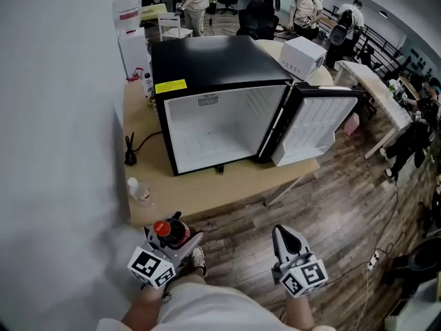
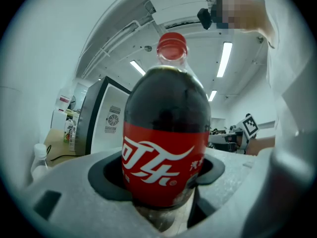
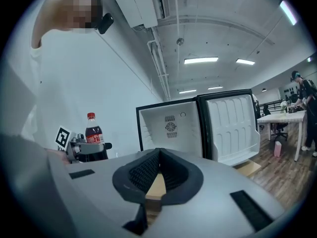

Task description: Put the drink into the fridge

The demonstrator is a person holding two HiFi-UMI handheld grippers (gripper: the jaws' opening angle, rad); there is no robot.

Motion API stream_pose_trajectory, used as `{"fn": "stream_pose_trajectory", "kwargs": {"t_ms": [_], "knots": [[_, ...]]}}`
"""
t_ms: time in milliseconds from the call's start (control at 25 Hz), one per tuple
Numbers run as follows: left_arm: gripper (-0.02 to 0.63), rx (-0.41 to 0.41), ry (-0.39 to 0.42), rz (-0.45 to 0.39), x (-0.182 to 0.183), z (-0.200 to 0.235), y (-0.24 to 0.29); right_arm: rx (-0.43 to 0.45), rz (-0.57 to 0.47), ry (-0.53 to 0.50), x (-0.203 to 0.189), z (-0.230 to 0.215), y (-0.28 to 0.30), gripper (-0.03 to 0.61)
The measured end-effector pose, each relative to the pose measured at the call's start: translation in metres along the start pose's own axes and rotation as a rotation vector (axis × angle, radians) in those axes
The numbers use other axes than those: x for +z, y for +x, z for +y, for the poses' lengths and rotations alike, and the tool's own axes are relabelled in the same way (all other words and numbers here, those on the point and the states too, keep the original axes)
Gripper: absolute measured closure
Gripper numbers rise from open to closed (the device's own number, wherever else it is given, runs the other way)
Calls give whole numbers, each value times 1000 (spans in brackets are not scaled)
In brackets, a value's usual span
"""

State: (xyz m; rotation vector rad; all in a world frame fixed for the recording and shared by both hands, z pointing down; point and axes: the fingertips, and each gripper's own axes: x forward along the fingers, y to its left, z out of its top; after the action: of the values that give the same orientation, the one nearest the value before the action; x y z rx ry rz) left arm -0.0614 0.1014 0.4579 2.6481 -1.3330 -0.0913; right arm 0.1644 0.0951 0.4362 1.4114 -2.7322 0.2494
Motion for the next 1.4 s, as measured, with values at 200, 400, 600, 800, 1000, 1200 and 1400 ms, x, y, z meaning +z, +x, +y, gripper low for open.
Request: {"fn": "stream_pose_trajectory", "kwargs": {"t_ms": [200,400,600,800,1000,1200,1400], "knots": [[282,-41,-9,1,9,42,47,9,3,-43,27,-12,67,578],[282,-84,-37,34,7,77,81,-5,34,-52,35,-16,113,578],[282,-141,-61,59,1,91,122,-60,55,-26,29,-42,132,578],[282,-163,-52,81,-2,91,161,-65,60,16,21,-76,148,578],[282,-95,-46,67,6,93,197,8,39,9,34,-112,175,578],[282,-20,2,44,22,98,216,75,-2,0,55,-138,200,578],[281,33,16,28,26,109,230,142,6,-34,60,-146,211,578]]}}
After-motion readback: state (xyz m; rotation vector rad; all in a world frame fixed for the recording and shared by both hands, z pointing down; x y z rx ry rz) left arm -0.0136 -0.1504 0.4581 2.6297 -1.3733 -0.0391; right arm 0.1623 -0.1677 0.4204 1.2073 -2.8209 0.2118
